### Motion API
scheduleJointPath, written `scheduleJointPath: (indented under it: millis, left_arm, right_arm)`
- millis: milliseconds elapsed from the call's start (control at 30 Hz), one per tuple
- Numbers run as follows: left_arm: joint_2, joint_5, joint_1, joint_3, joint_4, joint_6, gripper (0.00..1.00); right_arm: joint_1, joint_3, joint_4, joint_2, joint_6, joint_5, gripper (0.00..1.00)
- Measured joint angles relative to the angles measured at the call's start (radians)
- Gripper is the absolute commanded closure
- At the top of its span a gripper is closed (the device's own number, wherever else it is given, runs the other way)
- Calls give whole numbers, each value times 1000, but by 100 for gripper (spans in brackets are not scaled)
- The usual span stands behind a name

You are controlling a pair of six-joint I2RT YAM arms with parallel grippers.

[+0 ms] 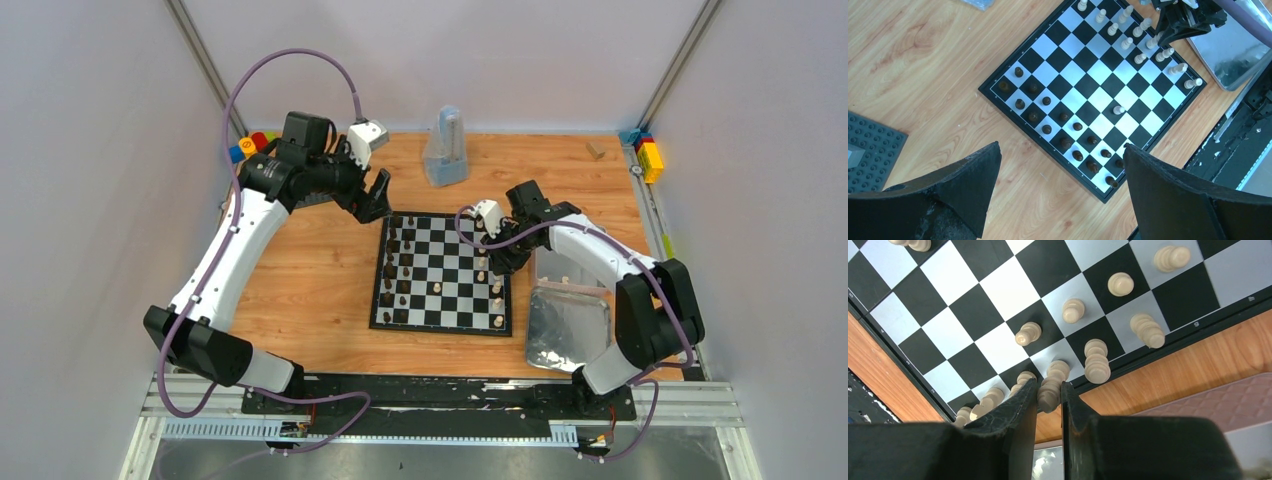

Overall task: Set up the chess pieces on the board
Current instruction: Place the chess piece on the chessboard.

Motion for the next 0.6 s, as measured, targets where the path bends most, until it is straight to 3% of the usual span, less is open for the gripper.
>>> scheduleJointPath:
  millis: [300,600]
  left_arm:
    - [0,0,0,-15,2,0,1]
    - [0,1,0,-27,11,0,0]
  right_arm:
    - [0,-20,16,12,11,-2,93]
    - [0,-24,22,11,24,-6,67]
